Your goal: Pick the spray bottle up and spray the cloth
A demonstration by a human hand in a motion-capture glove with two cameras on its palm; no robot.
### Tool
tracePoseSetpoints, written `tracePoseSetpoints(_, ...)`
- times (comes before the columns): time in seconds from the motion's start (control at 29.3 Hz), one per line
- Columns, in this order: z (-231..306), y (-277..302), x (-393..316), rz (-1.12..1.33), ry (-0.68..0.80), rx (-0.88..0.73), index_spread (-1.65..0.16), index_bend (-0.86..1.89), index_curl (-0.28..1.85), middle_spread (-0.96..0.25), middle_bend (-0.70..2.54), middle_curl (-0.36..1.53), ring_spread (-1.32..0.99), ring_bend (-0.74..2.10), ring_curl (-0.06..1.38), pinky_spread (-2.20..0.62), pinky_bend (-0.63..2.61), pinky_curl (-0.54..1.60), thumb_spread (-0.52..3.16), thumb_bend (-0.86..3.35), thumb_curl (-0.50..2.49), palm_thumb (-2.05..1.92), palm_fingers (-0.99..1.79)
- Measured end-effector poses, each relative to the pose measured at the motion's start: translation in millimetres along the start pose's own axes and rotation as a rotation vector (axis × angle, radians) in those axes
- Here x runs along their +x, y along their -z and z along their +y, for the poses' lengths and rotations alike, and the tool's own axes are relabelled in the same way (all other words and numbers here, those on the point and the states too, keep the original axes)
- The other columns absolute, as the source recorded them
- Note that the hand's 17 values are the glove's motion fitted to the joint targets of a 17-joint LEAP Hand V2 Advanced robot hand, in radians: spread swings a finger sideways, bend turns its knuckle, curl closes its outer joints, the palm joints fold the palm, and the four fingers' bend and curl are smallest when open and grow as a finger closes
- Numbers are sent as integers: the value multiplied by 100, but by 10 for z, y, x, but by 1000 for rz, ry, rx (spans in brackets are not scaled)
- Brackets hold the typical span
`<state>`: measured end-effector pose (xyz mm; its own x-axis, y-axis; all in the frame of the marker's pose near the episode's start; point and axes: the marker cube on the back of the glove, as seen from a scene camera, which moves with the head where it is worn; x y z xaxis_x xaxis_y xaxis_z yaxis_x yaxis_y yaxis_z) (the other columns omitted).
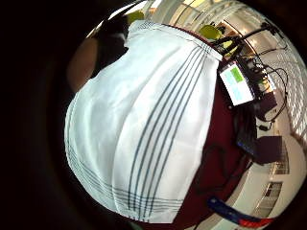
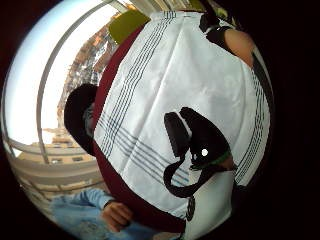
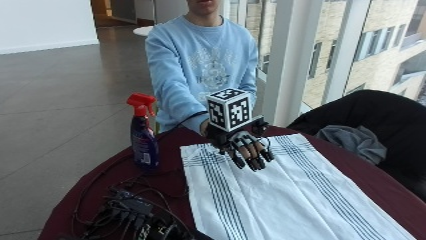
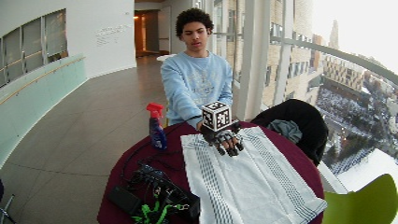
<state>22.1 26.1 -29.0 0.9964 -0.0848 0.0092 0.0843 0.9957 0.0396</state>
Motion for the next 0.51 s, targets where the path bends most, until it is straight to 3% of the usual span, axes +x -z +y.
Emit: tracePoseSetpoints(0.51, 1375, 423, 51, -61, 30, 37, -36, 16, 34, -5, 27, 35, -2, 21, 28, 18, 17, 24, 115, 7, 24, 57, 67)
